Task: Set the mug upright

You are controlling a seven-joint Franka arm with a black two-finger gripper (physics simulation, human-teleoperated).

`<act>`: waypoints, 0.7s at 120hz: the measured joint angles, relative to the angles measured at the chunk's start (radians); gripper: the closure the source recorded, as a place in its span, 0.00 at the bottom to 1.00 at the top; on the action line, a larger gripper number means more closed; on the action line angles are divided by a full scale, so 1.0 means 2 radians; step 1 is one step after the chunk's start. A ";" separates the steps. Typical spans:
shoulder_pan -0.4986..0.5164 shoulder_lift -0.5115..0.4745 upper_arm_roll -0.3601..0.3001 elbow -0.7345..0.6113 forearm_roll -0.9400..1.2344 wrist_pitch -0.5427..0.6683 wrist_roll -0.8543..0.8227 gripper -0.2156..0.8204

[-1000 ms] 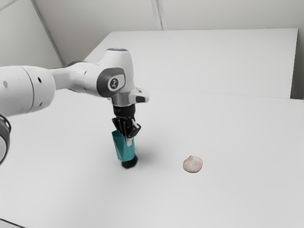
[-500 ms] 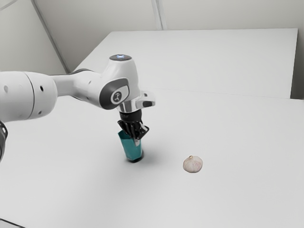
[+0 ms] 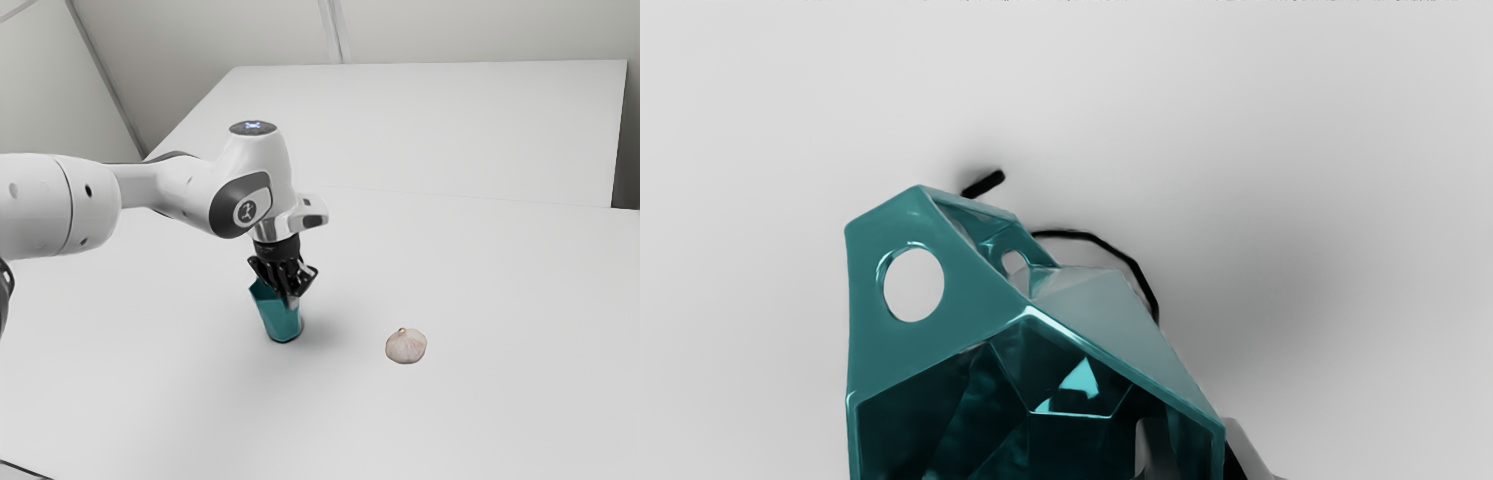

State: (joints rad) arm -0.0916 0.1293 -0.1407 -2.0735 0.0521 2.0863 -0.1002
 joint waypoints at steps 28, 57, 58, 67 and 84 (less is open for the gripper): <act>0.003 -0.043 -0.006 -0.001 0.002 -0.003 -0.008 0.70; 0.001 -0.082 -0.015 0.058 0.005 -0.060 -0.014 0.49; 0.001 -0.081 -0.015 0.062 0.005 -0.063 -0.014 0.48; -0.001 -0.078 -0.015 0.113 0.005 -0.091 -0.015 0.40; -0.004 -0.070 -0.012 0.204 0.007 -0.149 -0.013 0.31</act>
State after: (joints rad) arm -0.0993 -0.0100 -0.1644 -1.6646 0.0660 1.7881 -0.1261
